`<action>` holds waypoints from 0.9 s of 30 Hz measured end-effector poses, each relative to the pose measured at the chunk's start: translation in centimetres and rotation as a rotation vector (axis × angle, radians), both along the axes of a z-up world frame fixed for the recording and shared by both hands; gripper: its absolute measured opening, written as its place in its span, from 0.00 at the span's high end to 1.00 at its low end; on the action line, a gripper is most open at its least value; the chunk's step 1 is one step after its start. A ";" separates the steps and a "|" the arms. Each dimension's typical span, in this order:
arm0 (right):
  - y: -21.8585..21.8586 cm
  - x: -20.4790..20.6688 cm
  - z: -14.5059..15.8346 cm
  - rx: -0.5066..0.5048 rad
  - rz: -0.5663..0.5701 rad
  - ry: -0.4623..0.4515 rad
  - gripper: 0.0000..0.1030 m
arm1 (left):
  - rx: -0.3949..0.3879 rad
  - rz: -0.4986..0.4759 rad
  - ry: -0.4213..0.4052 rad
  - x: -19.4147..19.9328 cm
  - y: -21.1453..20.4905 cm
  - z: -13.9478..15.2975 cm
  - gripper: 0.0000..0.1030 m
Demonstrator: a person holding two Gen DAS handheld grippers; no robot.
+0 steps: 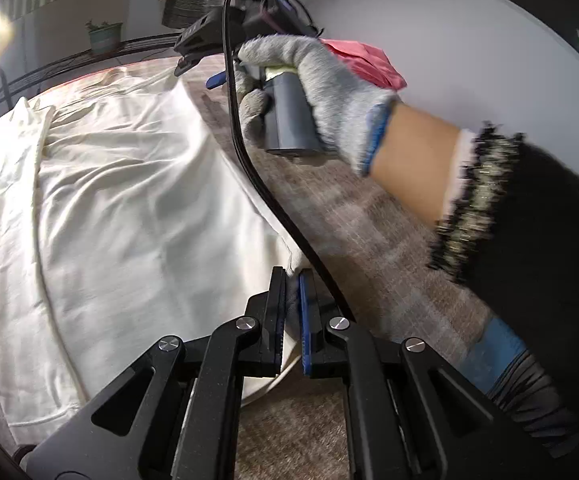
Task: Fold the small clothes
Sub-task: 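Fold that side edge over onto the first fold, then open both grippers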
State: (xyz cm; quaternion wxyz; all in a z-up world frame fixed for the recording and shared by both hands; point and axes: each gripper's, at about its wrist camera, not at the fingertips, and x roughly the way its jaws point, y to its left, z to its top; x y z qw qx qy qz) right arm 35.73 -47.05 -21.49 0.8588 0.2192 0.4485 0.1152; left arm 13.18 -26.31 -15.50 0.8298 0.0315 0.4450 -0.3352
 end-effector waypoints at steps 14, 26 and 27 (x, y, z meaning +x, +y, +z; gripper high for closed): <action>4.1 5.0 1.7 -0.143 0.115 0.034 0.98 | -0.066 0.092 0.061 -0.3 4.2 0.1 0.96; 11.7 4.0 5.0 -0.300 0.184 -0.011 0.98 | -0.128 0.223 0.103 -0.3 10.0 0.0 0.96; 12.6 4.0 5.0 -0.310 0.195 -0.014 0.98 | -0.130 0.231 0.111 -0.4 10.2 -0.2 0.96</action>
